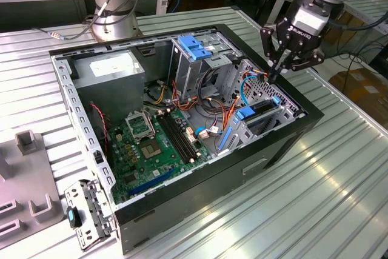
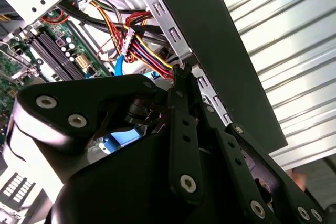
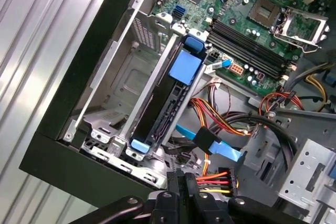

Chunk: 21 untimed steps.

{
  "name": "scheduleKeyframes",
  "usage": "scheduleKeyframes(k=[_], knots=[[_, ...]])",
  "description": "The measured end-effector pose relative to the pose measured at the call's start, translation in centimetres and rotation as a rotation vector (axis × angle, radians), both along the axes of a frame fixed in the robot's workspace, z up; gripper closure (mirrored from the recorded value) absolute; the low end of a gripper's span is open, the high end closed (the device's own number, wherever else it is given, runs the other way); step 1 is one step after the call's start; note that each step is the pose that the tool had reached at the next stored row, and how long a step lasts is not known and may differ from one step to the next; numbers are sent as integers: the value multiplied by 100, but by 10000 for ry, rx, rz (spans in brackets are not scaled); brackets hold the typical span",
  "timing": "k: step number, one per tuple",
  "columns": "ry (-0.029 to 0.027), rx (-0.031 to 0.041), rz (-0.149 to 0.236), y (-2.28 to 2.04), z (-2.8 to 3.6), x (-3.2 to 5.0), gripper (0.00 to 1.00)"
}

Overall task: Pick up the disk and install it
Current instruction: 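Insert the first disk wire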

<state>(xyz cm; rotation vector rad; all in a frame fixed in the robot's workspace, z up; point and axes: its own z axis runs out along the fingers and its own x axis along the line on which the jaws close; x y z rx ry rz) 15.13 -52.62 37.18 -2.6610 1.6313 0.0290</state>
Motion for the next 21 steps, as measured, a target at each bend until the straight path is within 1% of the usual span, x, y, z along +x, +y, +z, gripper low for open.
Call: scheduleKeyframes(k=[9, 13, 15, 17, 18, 21], knots=[[0, 1, -711, 0, -9, -12, 83], [-1, 1, -776, 0, -10, -82, 83], [0, 0, -871, -1, -11, -91, 83], [-1, 0, -1108, 0, -14, -91, 83], [-1, -1, -1378, 0, -17, -92, 83], [0, 0, -1635, 0, -21, -96, 83]])
